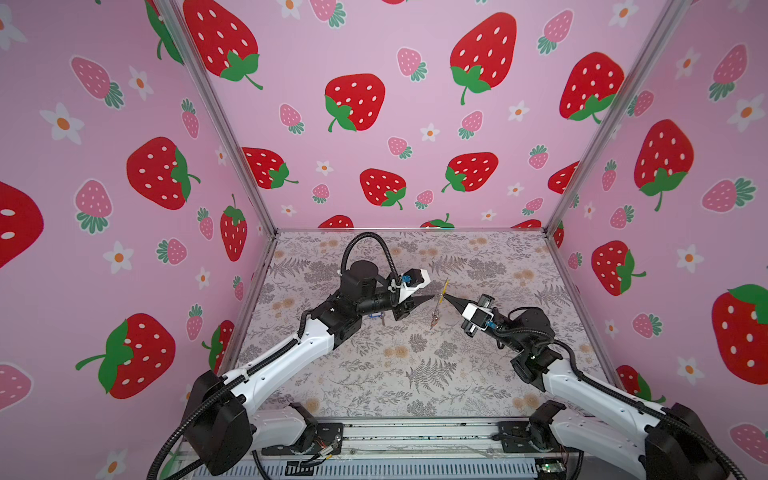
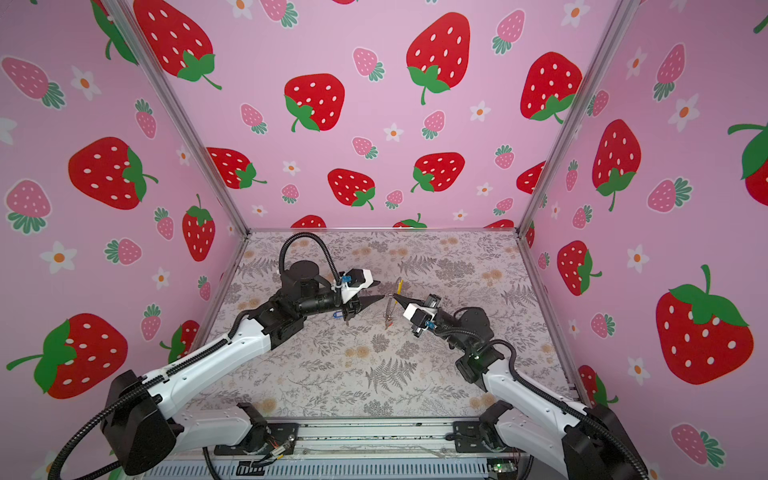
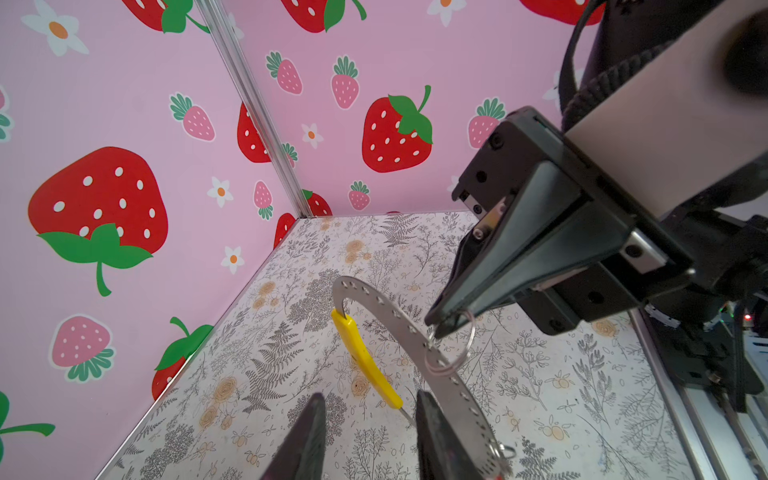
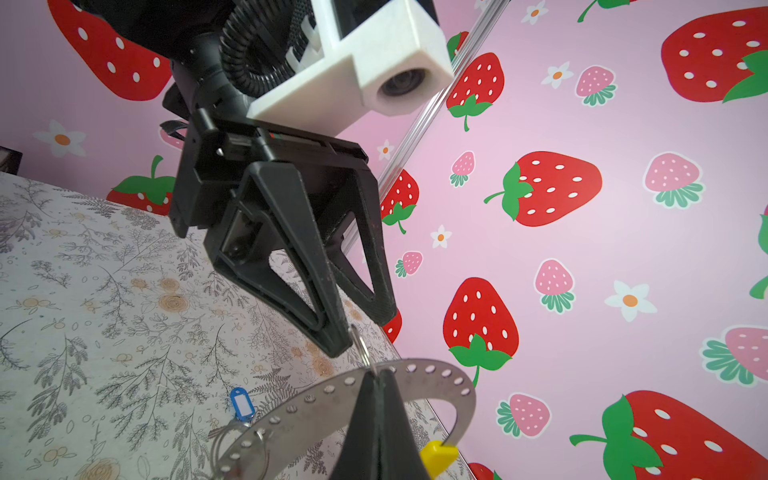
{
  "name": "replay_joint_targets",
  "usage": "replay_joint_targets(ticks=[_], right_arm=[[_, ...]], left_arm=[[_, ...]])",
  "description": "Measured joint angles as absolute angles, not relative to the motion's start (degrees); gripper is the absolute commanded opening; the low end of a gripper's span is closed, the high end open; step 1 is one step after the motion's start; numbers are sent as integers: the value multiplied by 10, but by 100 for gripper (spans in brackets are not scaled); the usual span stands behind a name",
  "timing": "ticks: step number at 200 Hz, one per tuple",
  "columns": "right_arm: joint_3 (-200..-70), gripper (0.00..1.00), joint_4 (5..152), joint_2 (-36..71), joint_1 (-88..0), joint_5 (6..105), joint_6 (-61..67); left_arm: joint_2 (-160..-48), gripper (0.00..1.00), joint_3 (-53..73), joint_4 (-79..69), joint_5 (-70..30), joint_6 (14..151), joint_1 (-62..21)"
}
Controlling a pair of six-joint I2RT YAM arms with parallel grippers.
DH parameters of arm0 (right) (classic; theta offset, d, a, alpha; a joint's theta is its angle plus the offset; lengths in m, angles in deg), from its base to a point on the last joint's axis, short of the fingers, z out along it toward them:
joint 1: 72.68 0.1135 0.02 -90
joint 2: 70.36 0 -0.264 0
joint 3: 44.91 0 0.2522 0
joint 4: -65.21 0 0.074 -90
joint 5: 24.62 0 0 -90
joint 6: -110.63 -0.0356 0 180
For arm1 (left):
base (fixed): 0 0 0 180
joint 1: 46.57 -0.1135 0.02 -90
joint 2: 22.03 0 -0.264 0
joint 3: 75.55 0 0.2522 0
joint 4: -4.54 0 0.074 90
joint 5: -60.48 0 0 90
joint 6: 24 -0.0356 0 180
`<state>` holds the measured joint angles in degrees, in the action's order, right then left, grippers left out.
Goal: Put the keys on the keyring
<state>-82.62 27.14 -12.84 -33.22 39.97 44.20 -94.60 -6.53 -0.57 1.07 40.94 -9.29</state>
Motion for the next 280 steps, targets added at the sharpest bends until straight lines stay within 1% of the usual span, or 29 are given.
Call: replay_joint_targets(ticks=[14, 78, 153, 167, 268, 280], right_arm=[[-826, 0, 271, -128, -333, 399, 442], [-828, 0, 275, -126, -334, 393, 440], [-831, 0, 283, -118, -335, 377, 440], [-835, 0, 287, -116, -335, 376, 440], [-838, 0, 294, -112, -335, 373, 440], [-838, 0, 294, -112, -335, 373, 440]], left_arm=[[-944, 35, -70, -9, 16, 403, -94], [-946, 35, -69, -31, 66, 384, -94], [-965, 34, -52, -30, 74, 383, -94], [-965, 30, -51, -30, 76, 384, -94], [-973, 20, -43, -30, 87, 386, -93], [-974, 17, -42, -30, 87, 386, -92]])
